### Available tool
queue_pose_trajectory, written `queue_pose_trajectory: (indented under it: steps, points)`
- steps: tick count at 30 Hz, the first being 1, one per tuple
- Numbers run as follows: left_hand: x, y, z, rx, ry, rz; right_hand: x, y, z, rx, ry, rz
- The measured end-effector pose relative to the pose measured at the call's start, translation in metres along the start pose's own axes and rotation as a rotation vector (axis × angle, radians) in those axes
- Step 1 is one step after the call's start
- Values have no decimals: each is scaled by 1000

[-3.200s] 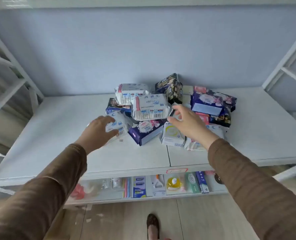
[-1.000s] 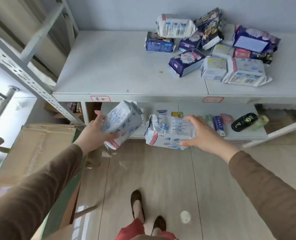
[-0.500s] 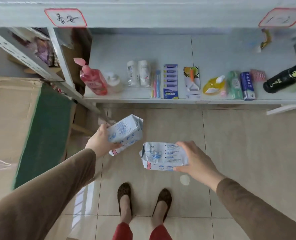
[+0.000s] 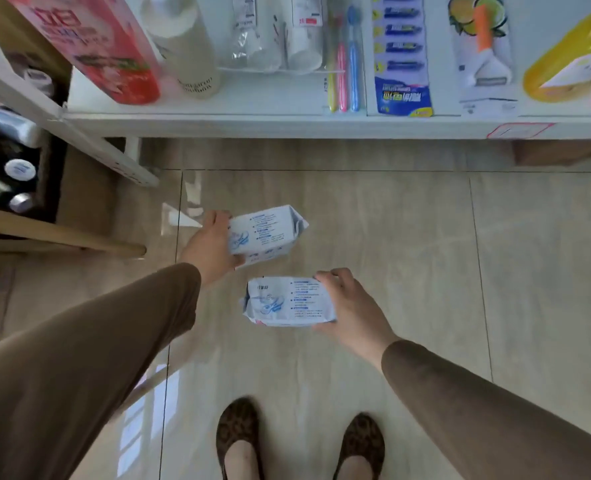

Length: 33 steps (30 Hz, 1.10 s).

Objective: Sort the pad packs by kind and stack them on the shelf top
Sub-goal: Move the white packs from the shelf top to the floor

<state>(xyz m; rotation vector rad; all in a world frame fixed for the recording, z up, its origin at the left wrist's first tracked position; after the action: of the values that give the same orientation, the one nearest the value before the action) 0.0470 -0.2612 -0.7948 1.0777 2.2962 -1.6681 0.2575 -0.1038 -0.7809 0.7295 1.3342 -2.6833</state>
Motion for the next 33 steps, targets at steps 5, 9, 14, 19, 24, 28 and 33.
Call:
queue_pose_trajectory:
  steps: [5, 9, 14, 19, 24, 28, 33]
  points:
    - [74, 32, 11, 55, 66, 8, 70, 41, -20, -89, -52, 2]
    - [112, 51, 12, 101, 98, 41, 111, 54, -29, -140, -66, -13]
    - [134, 65, 15, 191, 128, 97, 139, 59, -28, -93, -52, -46]
    - [124, 60, 20, 267, 164, 128, 143, 57, -26, -43, -8, -96]
    - [90, 53, 26, 210, 112, 92, 126, 43, -20, 30, 27, -112]
    - [34, 43, 21, 105, 77, 72, 83, 14, -18, 5, 73, -87]
    - [-53, 14, -27, 83, 45, 136, 4, -56, -4, 2, 136, -55]
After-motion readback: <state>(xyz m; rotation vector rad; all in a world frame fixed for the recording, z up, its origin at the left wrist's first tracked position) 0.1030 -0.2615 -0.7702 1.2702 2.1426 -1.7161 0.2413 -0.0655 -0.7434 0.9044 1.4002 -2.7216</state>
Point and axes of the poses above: each hand's wrist, its own x-axis towards the middle knuckle, its own y-axis out of the palm, z = x × y, the point moved 10 cm from there along x, towards the middle knuckle, and after that the axes turned 2 degrees about -x, right-handed, at the moved point
